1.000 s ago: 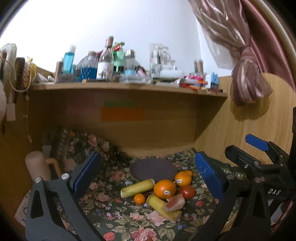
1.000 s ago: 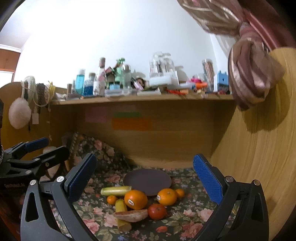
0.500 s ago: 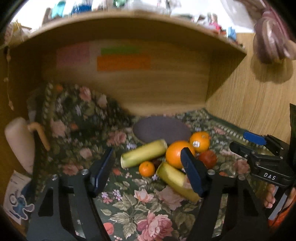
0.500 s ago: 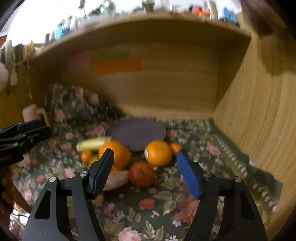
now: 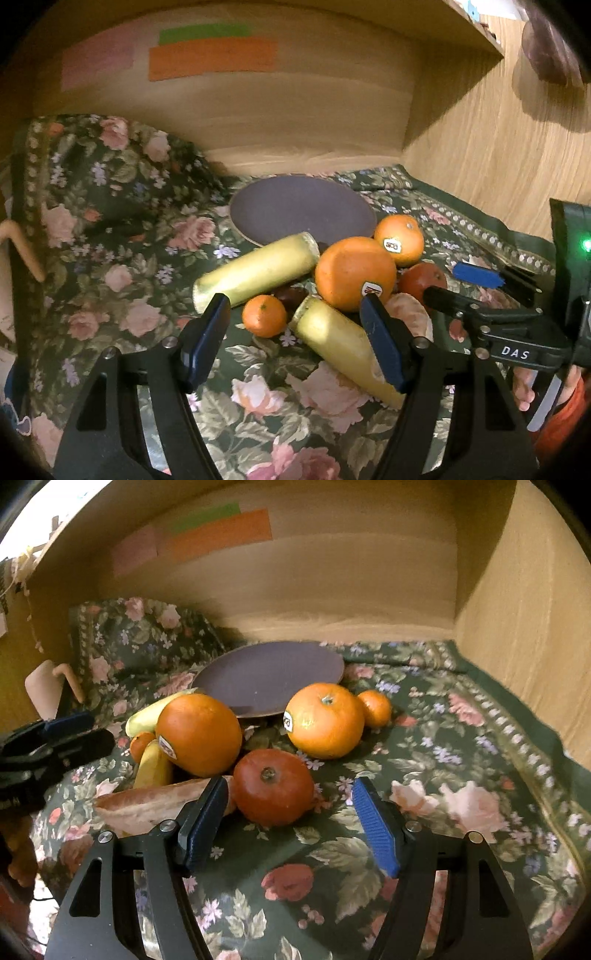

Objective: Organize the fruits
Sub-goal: 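Lower the left gripper onto the large orange while the right gripper approaches the red tomato, then lift the orange with the left gripper while the right gripper lifts the tomato toward the plate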

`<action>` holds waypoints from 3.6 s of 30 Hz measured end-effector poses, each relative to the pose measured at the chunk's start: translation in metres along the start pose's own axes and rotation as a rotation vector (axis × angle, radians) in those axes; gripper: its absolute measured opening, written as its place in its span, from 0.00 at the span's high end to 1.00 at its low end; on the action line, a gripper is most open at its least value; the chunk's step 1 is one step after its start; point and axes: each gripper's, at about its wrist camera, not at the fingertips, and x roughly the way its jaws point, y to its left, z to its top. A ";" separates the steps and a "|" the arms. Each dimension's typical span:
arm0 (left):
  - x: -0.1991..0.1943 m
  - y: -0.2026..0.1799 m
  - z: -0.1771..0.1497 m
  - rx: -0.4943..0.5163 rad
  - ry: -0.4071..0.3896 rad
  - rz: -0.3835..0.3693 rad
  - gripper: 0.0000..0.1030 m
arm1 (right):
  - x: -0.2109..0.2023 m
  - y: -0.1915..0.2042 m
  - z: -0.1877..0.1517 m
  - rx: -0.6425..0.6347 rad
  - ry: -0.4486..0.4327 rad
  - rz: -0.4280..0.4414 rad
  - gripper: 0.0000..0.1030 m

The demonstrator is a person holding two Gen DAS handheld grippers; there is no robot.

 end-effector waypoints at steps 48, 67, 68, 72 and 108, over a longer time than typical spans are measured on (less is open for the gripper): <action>0.046 -0.037 0.038 0.024 0.086 -0.103 0.34 | -0.003 -0.019 0.023 -0.005 0.011 0.068 0.54; 0.001 0.012 0.093 0.002 -0.087 0.022 0.34 | -0.025 -0.009 0.086 -0.056 -0.189 0.043 0.54; 0.001 0.016 0.097 0.000 -0.094 0.031 0.34 | -0.022 -0.009 0.091 -0.056 -0.193 0.044 0.54; 0.004 0.026 0.109 -0.001 -0.109 0.060 0.34 | -0.016 -0.007 0.103 -0.069 -0.203 0.040 0.54; 0.178 0.070 0.155 -0.027 0.233 -0.011 0.34 | 0.145 -0.004 0.160 -0.243 0.184 0.041 0.54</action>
